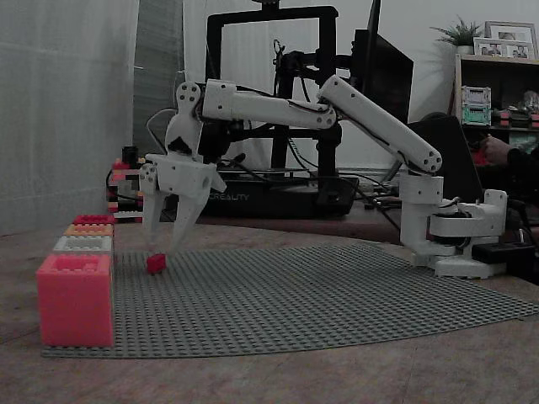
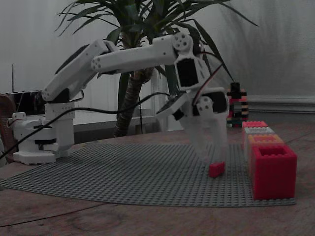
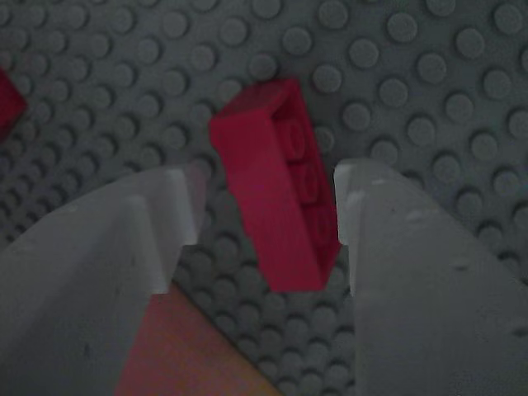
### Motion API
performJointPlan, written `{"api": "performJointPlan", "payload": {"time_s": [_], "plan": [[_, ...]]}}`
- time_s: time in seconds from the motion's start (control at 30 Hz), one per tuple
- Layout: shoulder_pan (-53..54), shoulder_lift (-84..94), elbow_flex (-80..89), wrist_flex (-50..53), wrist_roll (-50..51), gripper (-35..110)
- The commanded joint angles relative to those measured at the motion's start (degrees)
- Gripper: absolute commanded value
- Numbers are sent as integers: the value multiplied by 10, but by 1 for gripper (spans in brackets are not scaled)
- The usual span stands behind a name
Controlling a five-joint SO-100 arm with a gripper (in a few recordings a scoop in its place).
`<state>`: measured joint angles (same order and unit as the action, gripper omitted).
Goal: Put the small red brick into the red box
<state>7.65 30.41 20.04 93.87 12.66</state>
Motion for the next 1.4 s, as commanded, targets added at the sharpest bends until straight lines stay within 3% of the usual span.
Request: {"api": "performJointPlan", "payload": {"time_s": [0.0, 0.33, 0.53, 0.87, 1.17, 1.37], "plan": [[11, 15, -42, 11, 3, 15], [11, -5, -69, 10, 1, 14], [11, -12, -76, 10, -6, 1], [10, 11, -83, 21, -3, 0], [0, 101, -168, 54, -1, 0], [24, 54, -316, 40, -31, 0]]}}
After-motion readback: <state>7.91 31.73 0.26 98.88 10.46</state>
